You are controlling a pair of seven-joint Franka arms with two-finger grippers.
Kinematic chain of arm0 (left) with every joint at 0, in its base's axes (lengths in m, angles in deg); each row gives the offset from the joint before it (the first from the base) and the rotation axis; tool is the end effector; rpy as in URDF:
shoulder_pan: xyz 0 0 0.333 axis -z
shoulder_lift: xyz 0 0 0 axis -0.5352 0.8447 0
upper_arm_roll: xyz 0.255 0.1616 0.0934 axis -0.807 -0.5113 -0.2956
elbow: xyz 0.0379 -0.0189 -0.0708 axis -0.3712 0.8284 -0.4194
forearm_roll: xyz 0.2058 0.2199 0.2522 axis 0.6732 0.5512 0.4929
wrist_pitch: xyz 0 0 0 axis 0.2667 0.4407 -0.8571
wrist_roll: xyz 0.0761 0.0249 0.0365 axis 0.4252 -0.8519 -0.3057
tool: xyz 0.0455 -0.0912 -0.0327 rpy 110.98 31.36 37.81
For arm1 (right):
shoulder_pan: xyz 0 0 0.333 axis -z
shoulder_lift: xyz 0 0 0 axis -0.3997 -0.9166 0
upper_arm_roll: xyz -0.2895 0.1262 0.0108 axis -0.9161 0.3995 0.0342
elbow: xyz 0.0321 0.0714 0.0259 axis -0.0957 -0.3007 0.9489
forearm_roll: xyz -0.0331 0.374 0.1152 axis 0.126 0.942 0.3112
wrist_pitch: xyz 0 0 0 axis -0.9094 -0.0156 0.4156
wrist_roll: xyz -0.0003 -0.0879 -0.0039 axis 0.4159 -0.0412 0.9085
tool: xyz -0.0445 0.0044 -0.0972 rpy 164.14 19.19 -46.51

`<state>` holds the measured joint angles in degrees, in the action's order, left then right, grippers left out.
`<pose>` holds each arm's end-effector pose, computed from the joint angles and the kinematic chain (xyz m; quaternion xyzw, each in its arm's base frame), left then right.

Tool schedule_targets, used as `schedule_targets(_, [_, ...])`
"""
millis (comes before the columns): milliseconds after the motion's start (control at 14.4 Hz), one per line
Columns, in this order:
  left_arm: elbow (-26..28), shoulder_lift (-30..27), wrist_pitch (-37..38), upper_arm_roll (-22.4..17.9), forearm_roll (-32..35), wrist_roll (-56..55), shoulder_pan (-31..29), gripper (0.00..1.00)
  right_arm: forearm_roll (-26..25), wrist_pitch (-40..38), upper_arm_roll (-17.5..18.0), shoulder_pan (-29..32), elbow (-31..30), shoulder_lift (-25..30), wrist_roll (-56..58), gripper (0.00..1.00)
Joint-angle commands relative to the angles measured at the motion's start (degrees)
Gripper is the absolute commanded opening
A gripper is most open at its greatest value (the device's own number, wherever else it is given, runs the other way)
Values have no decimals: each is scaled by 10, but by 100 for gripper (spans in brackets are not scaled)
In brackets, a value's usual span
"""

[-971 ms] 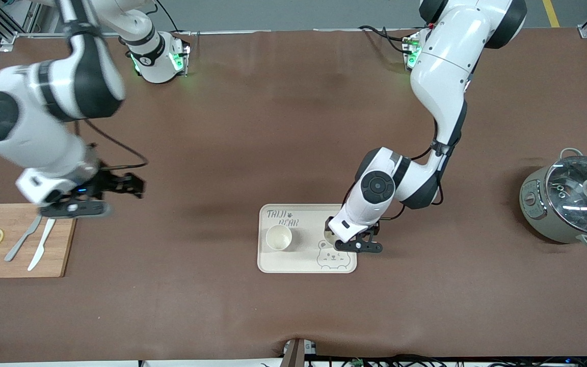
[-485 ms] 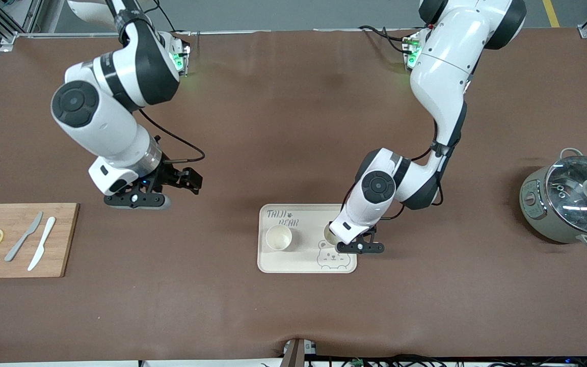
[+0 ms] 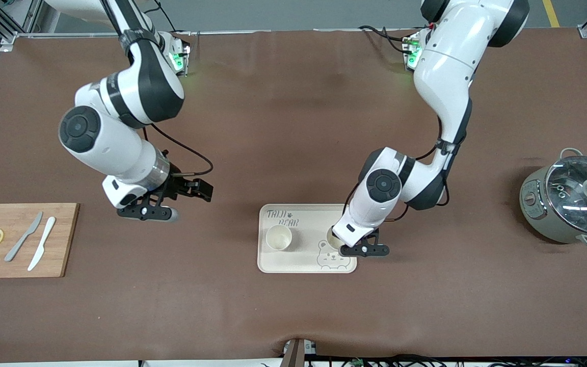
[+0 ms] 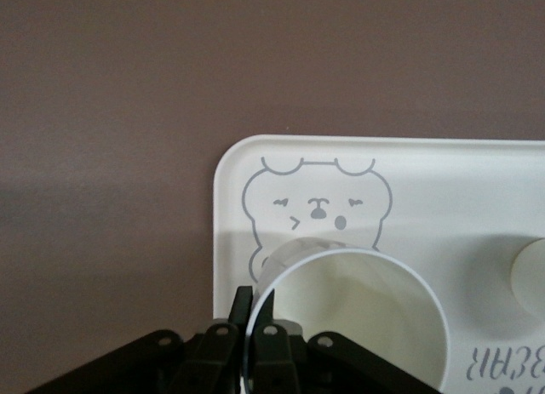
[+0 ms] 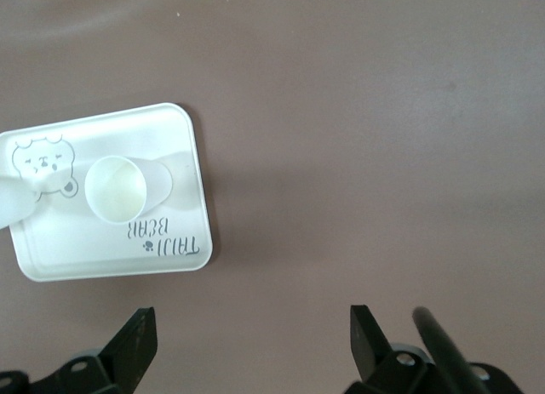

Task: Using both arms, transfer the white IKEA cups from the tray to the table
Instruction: 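Grasp the cup rim with the left gripper while the right gripper approaches, then lift the cup with the left gripper while the right gripper reaches the other cup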

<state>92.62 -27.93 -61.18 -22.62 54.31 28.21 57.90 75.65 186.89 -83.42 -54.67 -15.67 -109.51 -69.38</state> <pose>0.6607 -0.3530 0.2619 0.9974 0.0094 0.0618 0.0348 0.6236 0.2542 0.4362 -0.9932 0.0774 0.0034 0.0865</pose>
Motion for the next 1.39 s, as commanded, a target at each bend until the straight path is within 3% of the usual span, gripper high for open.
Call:
schedule_targets(0, [17, -76, 78, -1, 12, -11, -8, 0, 9, -2, -2, -18, 67, -63, -48, 100])
schedule_targets(208, [85, -149, 91, 0, 11, -6, -10, 0, 12, -1, -2, -27, 112, -106, -90, 100])
schedule_targets(416, [223, -241, 49, 4, 10, 14, -27, 0, 13, 56, -2, -53, 118, -138, -133, 100])
schedule_targets(693, [415, -343, -66, 4, 9, 82, -56, 0, 13, 96, -2, -69, 127, -170, -135, 100])
schedule_targets(971, [462, -359, -85, 4, 7, 136, -78, 0, 13, 101, -1, -84, 133, -193, -138, 100])
schedule_targets(1318, [526, -352, -186, 4, 7, 168, -105, 0, 13, 132, -1, -94, 135, -219, -138, 100])
